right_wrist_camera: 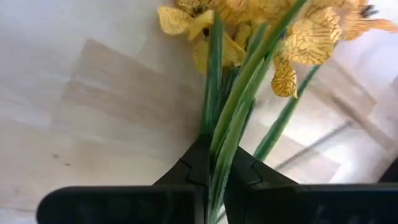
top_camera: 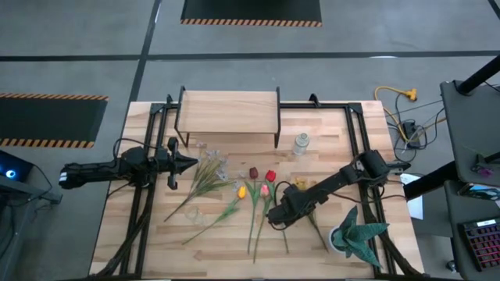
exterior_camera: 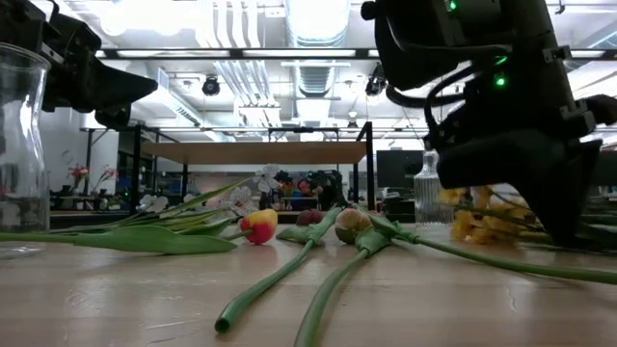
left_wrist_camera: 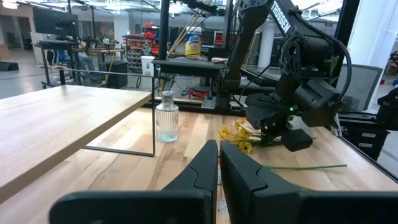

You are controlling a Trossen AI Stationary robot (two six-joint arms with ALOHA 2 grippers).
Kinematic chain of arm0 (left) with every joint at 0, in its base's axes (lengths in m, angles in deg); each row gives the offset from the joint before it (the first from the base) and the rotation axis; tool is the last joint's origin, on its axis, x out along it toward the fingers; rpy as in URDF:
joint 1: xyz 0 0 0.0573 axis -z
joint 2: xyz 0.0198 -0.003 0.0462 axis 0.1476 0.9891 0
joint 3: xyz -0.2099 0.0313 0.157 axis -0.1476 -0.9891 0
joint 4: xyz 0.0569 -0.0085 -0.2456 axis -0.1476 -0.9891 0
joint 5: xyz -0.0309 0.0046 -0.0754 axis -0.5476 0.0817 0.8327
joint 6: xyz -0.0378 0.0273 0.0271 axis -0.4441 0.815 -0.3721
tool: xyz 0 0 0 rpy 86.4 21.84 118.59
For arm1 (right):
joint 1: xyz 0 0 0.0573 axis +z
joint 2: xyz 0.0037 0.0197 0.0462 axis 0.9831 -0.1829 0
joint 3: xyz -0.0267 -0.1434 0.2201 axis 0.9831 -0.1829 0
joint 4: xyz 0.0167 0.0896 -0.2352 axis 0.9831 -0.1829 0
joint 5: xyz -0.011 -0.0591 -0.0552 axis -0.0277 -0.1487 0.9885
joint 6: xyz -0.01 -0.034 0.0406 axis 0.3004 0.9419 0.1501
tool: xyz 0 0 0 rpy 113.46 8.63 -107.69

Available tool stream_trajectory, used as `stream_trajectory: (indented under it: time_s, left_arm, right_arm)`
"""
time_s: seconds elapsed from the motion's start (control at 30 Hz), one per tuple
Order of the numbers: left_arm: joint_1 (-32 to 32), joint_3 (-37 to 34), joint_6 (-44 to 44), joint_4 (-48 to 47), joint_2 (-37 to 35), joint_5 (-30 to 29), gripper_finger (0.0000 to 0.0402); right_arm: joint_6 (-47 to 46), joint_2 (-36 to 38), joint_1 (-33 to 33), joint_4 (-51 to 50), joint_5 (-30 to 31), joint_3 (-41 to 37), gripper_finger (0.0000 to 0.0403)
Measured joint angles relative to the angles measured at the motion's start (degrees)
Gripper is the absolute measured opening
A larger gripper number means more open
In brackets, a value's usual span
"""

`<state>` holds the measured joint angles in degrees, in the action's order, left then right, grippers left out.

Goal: Pick and place flowers into a vace then onto a shelf
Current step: Put the yellow flowers into the right transparent vase

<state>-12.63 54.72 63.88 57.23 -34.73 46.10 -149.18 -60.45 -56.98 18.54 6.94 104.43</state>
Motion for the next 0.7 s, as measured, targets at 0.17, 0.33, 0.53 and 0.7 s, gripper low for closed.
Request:
stream_trajectory:
  time_s: [0.17,0.33,0.53,0.7]
  left_arm:
    - [0.0,0.0,0.0,0.0,0.0,0.0,0.0001]
    - [0.0,0.0,0.0,0.0,0.0,0.0,0.0001]
    - [0.0,0.0,0.0,0.0,0.0,0.0,0.0001]
    - [0.0,0.0,0.0,0.0,0.0,0.0,0.0001]
  right_arm:
    - [-0.1,3.3,0.0,-1.7,4.5,0.0,0.0012]
    - [-0.2,8.3,0.0,-1.4,14.7,0.0,0.0012]
    - [0.3,14.7,0.0,-1.4,28.2,0.1,0.0012]
    - [2.0,19.6,0.2,-1.2,43.4,-0.1,0.0012]
